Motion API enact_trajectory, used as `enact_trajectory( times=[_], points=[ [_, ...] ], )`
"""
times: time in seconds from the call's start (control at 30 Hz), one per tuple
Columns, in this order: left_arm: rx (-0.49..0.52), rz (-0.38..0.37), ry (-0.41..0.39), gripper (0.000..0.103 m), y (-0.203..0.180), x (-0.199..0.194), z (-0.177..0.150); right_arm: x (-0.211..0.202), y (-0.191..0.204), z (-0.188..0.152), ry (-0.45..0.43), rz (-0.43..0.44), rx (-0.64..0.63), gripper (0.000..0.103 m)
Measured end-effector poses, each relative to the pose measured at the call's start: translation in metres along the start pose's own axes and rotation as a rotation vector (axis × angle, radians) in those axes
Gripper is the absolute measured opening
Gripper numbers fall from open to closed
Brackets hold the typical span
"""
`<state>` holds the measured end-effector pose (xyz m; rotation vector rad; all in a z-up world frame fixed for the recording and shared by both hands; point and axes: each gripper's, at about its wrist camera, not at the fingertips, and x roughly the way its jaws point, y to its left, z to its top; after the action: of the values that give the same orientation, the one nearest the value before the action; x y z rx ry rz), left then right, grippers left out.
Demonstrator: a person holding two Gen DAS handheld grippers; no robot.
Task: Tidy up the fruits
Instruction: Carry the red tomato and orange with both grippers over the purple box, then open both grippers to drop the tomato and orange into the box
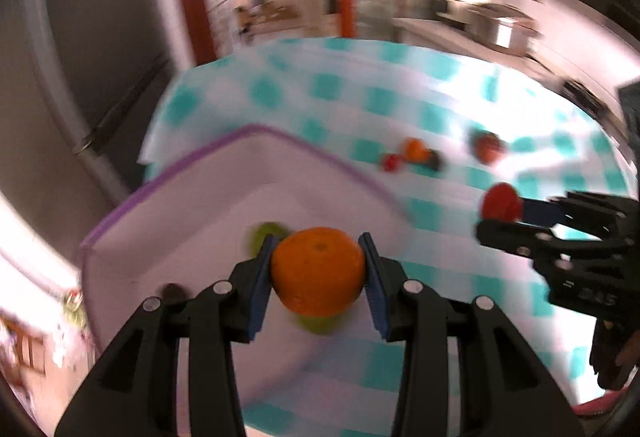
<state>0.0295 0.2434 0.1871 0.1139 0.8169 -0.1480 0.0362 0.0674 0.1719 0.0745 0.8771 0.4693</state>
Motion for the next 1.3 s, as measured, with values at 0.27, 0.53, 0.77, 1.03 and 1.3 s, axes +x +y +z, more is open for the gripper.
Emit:
enact_trajectory(
  times=[0.27, 0.53, 0.77, 1.03, 1.3],
  points=[
    [-0.097, 0.074, 0.256, 0.042, 0.112, 0.093, 0.022, 0.108, 0.043, 0.056, 0.231, 0.035, -0.031, 0.04],
    [-0.045, 0.089, 0.402, 0.042, 0.123, 0.158, 0.02, 0.182, 0.068, 0.057, 0.506, -0.101, -0.177, 0.04],
    [-0.027, 0.078, 0.461, 0.043, 0.124, 0.181, 0.01, 0.21, 0.08, 0.049, 0.619, -0.203, -0.288, 0.04],
    [-0.031, 0.067, 0.482, 0.044, 0.129, 0.19, 0.002, 0.219, 0.092, 0.048, 0.634, -0.206, -0.301, 0.042],
    [-0.045, 0.106, 0.451, 0.075, 0.128, 0.17, 0.003, 0.196, 0.112, 0.054, 0.532, -0.15, -0.317, 0.065]
  ],
)
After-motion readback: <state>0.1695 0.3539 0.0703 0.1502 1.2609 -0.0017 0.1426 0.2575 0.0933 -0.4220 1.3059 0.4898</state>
